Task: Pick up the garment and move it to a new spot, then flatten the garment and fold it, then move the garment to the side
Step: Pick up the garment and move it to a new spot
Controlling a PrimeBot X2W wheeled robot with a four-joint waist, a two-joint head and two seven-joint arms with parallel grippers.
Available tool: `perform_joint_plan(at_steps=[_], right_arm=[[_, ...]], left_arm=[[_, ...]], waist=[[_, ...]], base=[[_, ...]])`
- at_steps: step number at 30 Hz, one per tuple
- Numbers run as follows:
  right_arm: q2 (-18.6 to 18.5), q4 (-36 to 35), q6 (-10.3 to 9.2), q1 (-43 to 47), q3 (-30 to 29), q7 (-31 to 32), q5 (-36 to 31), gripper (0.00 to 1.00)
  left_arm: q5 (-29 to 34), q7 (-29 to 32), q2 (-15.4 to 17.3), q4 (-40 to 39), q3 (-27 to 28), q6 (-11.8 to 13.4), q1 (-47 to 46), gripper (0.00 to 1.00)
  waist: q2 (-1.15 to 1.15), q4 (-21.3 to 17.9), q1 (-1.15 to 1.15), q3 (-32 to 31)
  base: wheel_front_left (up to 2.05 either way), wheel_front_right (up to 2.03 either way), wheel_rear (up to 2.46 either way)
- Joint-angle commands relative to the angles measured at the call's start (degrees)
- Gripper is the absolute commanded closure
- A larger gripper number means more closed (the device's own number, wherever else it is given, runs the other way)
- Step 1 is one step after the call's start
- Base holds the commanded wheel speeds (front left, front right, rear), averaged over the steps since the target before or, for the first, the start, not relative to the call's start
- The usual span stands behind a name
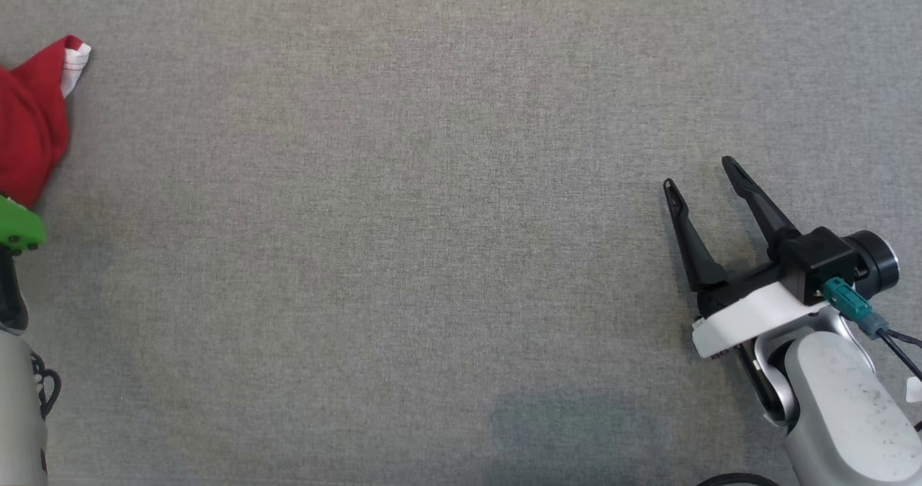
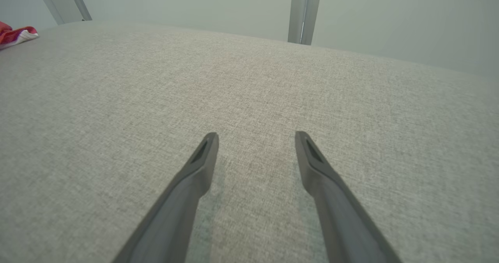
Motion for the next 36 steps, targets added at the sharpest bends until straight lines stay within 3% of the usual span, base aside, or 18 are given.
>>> perform_joint_plan(at_steps=[1, 6, 17, 21, 29, 30, 31, 32, 36], right_arm=[[0.61, 0.51, -0.09, 0.34, -0.10, 0.02, 0.57, 0.00], [3.43, 2.02, -0.09, 1.10, -0.04, 0.01, 1.43, 0.00], [7.95, 3.27, -0.09, 2.61, -1.21, 0.01, 2.22, 0.00], [8.77, 3.37, -0.09, 3.29, -2.71, 0.01, 2.50, 0.00], [9.97, 3.79, -0.09, 4.09, -3.52, 0.02, 2.78, 0.00], [10.12, 3.86, -0.09, 4.16, -3.44, 0.02, 2.80, 0.00], [10.24, 4.04, -0.09, 4.23, -3.24, 0.02, 2.75, 0.00], [10.34, 4.23, -0.09, 4.46, -3.18, 0.02, 2.79, 0.00], [10.55, 4.41, -0.09, 5.17, -3.13, 0.02, 2.97, 0.00]], left_arm=[[0.67, 0.00, -0.63, -3.23, -0.16, -0.74, 0.86, 1.00], [2.57, 0.01, -3.68, -14.12, -5.65, -1.66, 3.35, 1.00], [-6.41, 0.01, -12.13, -30.14, -25.54, -1.68, 7.40, 1.00], [-8.81, 0.01, -14.61, -30.30, -31.05, -1.69, 8.99, 1.00], [-9.07, 0.02, -16.19, -23.06, -31.88, -1.68, 13.86, 1.00], [-9.34, 0.01, -16.21, -21.88, -30.92, -1.68, 14.66, 0.71], [-9.10, 0.01, -16.15, -20.14, -30.24, -1.69, 15.75, 0.49], [-8.38, 0.01, -16.16, -18.80, -29.39, -1.68, 16.79, 0.00], [-5.57, 0.01, -16.26, -18.37, -24.28, -1.35, 21.55, 0.00]], waist=[[0.00, -0.93, -0.01, -2.30], [0.00, -2.24, -0.01, -6.28], [0.00, -10.73, -0.01, -11.69], [0.00, -14.78, -0.01, -12.44], [0.00, -20.81, -0.01, -12.93], [0.00, -21.13, -0.01, -13.06], [0.00, -21.41, -0.01, -13.33], [0.00, -21.58, -0.01, -13.73], [0.00, -21.30, -0.01, -15.83]], base=[[0.00, 0.00, 0.00], [0.00, 0.00, 0.00], [0.00, 0.00, 0.00], [0.00, 0.00, 0.00], [0.00, 0.00, 0.00], [0.00, 0.00, 0.00], [0.00, 0.00, 0.00], [0.00, 0.00, 0.00], [0.00, 0.00, 0.00]])
